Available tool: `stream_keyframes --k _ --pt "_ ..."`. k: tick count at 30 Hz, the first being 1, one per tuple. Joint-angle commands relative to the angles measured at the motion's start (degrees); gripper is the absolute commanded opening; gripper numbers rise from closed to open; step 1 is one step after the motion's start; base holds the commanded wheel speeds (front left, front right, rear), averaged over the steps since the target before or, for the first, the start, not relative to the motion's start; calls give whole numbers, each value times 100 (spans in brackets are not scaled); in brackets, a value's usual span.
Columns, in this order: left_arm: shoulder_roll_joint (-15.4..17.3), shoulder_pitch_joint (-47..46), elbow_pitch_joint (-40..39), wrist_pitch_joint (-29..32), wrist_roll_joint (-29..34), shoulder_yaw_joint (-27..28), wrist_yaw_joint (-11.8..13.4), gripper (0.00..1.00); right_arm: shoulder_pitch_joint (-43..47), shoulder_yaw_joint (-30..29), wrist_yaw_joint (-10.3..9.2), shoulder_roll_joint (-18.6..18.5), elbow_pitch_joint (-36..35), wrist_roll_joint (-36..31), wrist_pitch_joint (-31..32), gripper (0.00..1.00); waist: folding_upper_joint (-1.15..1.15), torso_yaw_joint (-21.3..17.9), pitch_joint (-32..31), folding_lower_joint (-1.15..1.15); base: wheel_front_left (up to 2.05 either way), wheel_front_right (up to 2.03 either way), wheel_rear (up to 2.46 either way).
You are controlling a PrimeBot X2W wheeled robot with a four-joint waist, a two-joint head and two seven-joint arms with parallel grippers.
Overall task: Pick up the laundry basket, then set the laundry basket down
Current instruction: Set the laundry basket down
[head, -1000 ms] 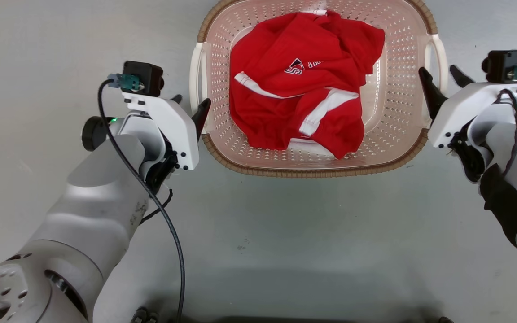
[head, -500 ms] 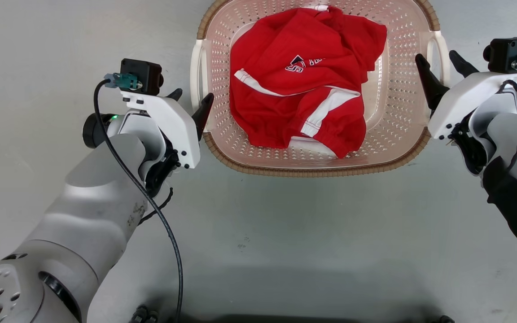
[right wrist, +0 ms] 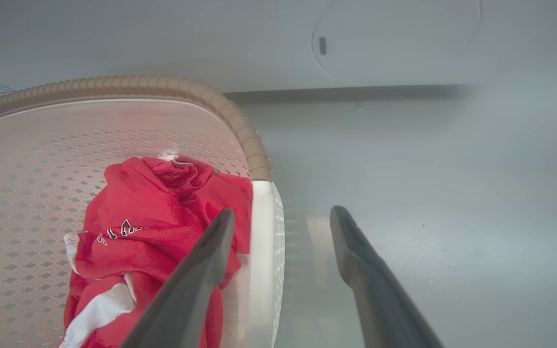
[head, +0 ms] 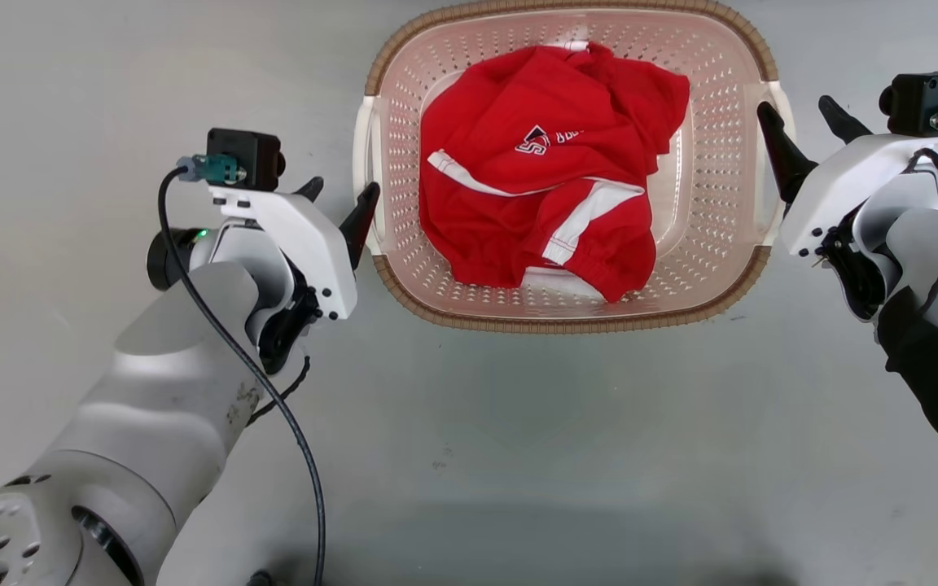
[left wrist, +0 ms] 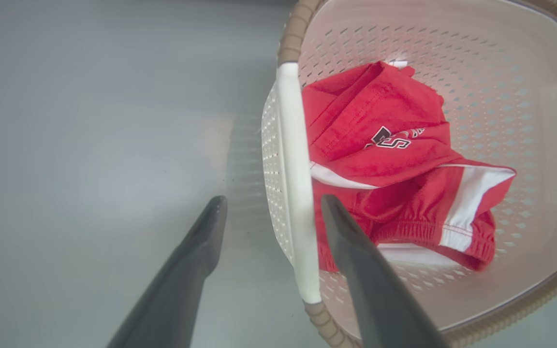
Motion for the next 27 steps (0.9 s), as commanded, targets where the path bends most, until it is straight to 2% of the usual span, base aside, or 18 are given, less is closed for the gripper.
stream_keyframes --k 1,10,27 --pt "149 169 12 -68 -93 81 50 100 365 5 -20 6 37 -59 -46 100 0 21 -108 0 0 0 0" --pt "182 579 100 -288 -403 186 50 100 586 18 -20 -78 -16 -143 -78 100 0 66 -744 0 0 0 0" --pt "445 1886 376 -679 -936 470 50 100 1684 -250 -20 -205 -456 403 -127 100 0 30 -2947 0 0 0 0"
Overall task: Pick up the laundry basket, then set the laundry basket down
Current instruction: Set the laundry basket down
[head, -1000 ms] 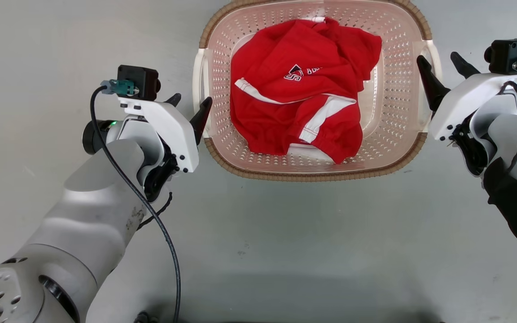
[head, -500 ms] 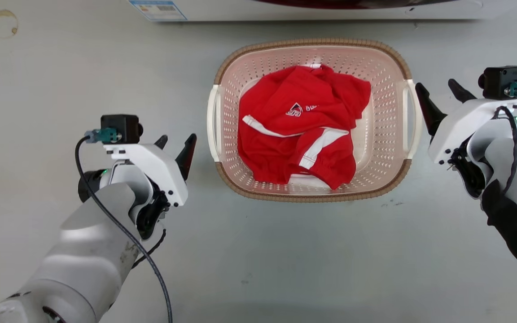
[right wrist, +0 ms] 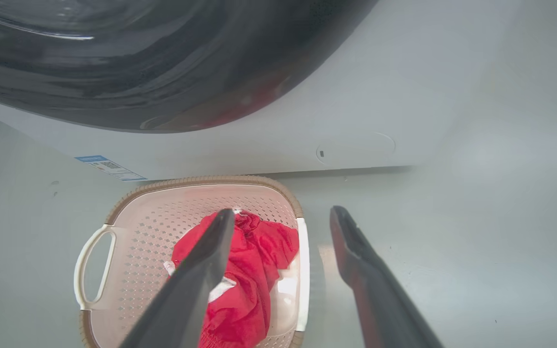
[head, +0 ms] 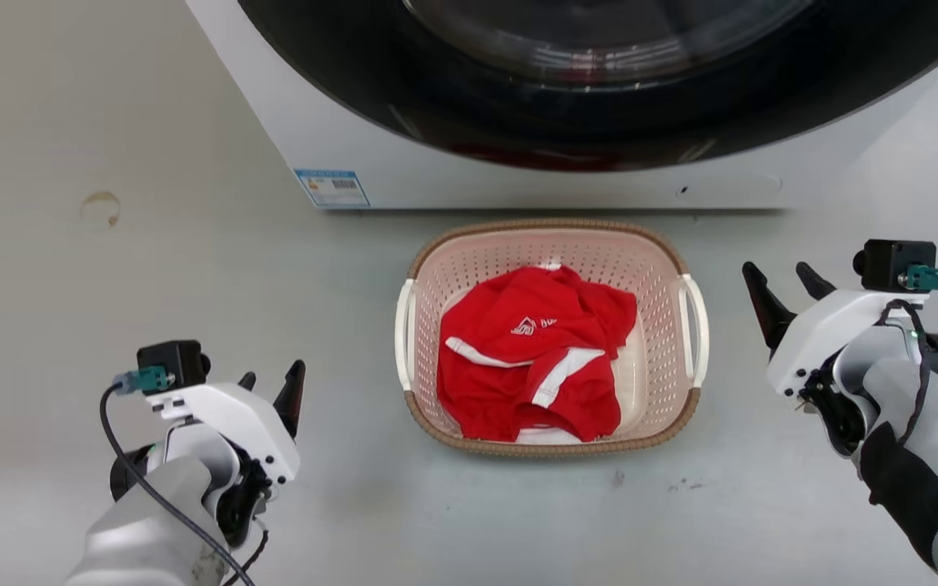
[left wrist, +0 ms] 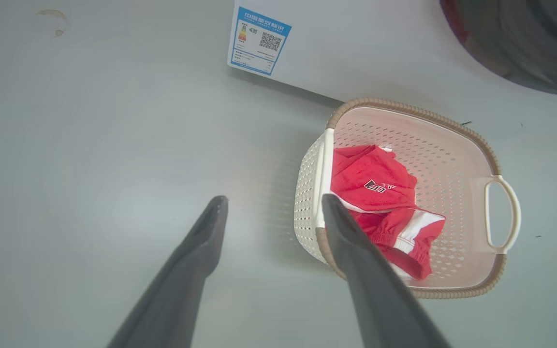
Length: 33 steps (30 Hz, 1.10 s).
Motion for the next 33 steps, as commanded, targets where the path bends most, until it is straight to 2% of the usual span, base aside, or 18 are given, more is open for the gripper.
stream_keyframes --k 1,12,18,25,28,33 --pt "213 150 -45 -109 -68 131 47 100 247 -90 -20 -89 -72 83 -81 100 0 -19 -589 0 0 0 0" --pt "808 955 -719 -376 -67 255 47 100 933 -1099 -20 -390 -606 -526 -83 100 0 -102 -1671 0 0 0 0" --pt "1112 1299 -929 -419 -154 608 47 100 1393 -1606 -20 -484 -880 -965 -84 100 0 -82 -2065 0 0 0 0" --pt "1353 1543 -1360 -423 337 1131 61 100 1848 -2164 -20 -625 -1342 -1493 -84 100 0 -18 -2379 0 0 0 0" --pt "1492 1733 -1734 -423 554 1270 235 100 2088 -2432 -20 -712 -1618 -1753 -84 100 0 20 -2506 0 0 0 0" --pt "1876 2001 -2832 -424 816 1646 834 100 2435 -2834 -20 -876 -2044 -2120 -84 100 0 99 -2636 0 0 0 0"
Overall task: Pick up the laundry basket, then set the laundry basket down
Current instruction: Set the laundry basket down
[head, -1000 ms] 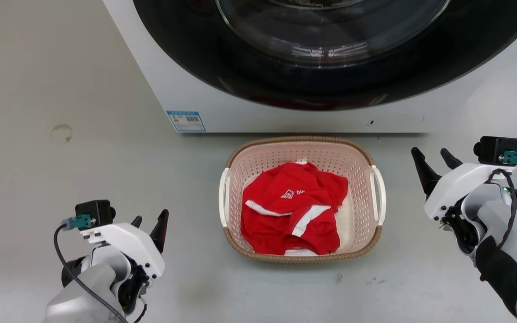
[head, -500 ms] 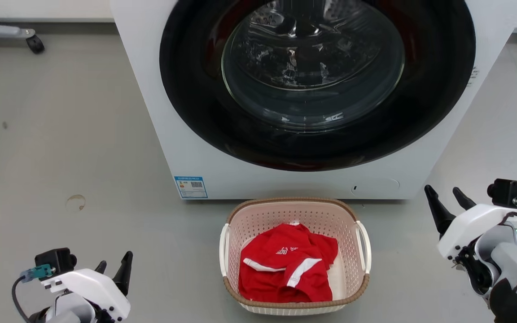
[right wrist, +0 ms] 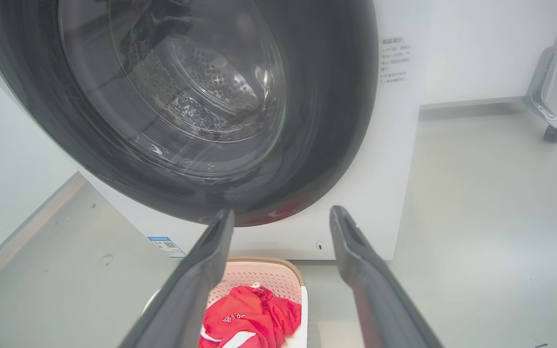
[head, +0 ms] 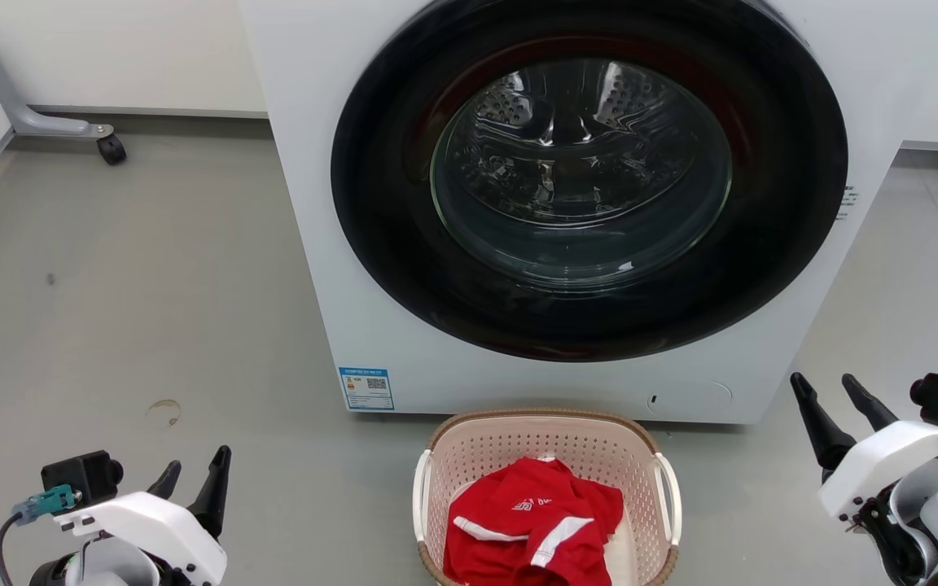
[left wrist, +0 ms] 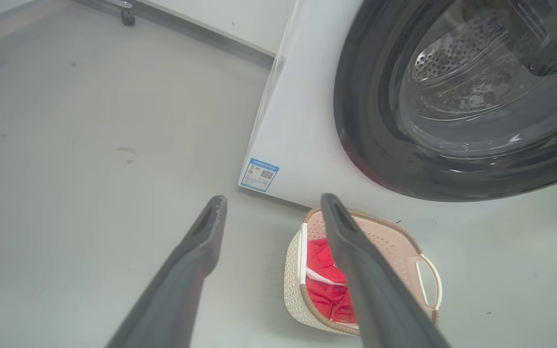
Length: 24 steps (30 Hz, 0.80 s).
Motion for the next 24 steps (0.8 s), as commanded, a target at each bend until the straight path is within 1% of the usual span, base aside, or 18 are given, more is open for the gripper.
stream_keyframes --k 1,4,10,13,15,17,22,24 --pt "293 -59 -313 -76 63 303 138 100 47 -60 -16 -151 -160 -78 -80 100 0 34 -34 0 0 0 0" --pt "617 318 -1290 -76 103 596 603 100 203 -448 -16 -171 -369 -198 -80 100 0 82 -82 0 0 0 0" --pt "1411 1318 -3317 -76 54 1198 1701 100 710 -1214 -16 -75 -1024 -642 -80 100 0 95 -117 0 0 0 0" --pt "1684 1836 -4122 -76 117 1638 2251 100 1041 -1476 -16 -58 -1308 -868 -80 100 0 96 -134 0 0 0 0" --pt "1807 2150 -4569 -76 193 1912 2513 100 1237 -1601 -16 -53 -1464 -996 -80 100 0 87 -142 0 0 0 0" --pt "1921 2400 -4929 -76 338 2110 2659 100 1382 -1692 -16 -51 -1605 -1105 -66 100 0 68 -139 0 0 0 0" --pt "1999 2840 -5484 -76 519 2443 2813 100 1622 -1939 -16 -6 -1915 -1355 111 100 0 19 -115 0 0 0 0" --pt "2018 2955 -5641 -76 613 2520 2834 100 1699 -2115 -16 75 -2070 -1481 189 100 0 19 -88 0 0 0 0"
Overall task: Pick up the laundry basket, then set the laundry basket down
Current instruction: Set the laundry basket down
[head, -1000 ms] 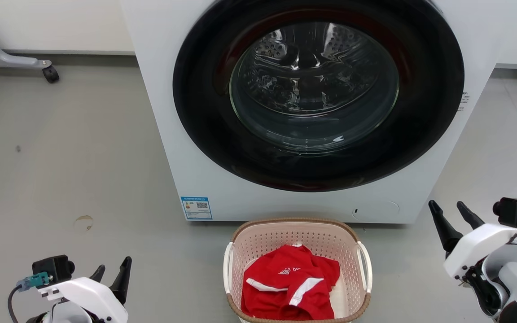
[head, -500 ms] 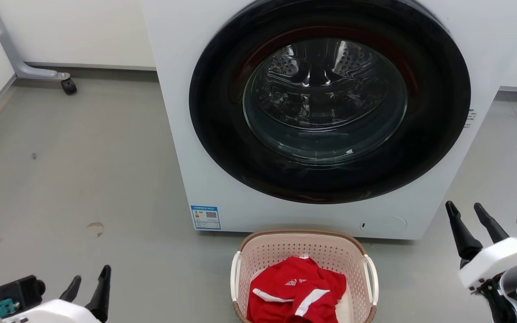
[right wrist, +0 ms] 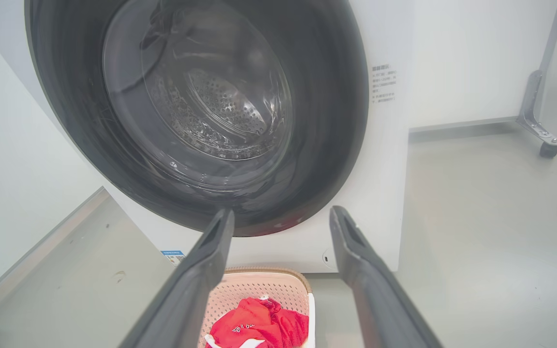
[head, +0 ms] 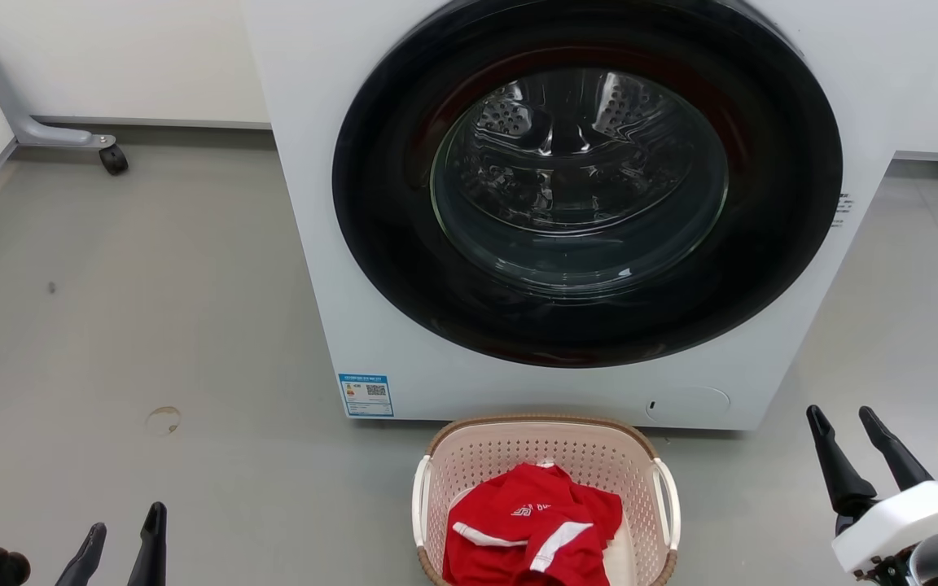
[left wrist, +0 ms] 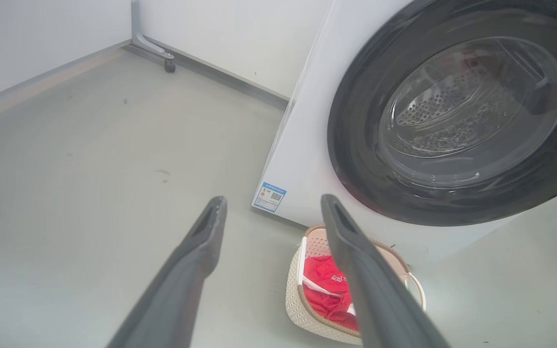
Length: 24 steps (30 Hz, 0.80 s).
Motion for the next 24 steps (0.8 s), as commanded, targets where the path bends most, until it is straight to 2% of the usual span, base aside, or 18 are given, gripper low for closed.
stream_keyframes --k 1,18,24 --pt "250 -213 -156 -76 63 270 34 100 -28 -26 -15 -81 -211 -94 14 100 0 25 23 0 0 0 0" --pt "234 -451 -142 147 182 46 -142 100 170 -391 -15 208 -634 -507 367 100 0 208 112 0 0 0 0" --pt "211 -595 10 404 145 -107 -300 100 188 -386 -15 235 -681 -582 494 100 0 211 115 0 0 0 0"
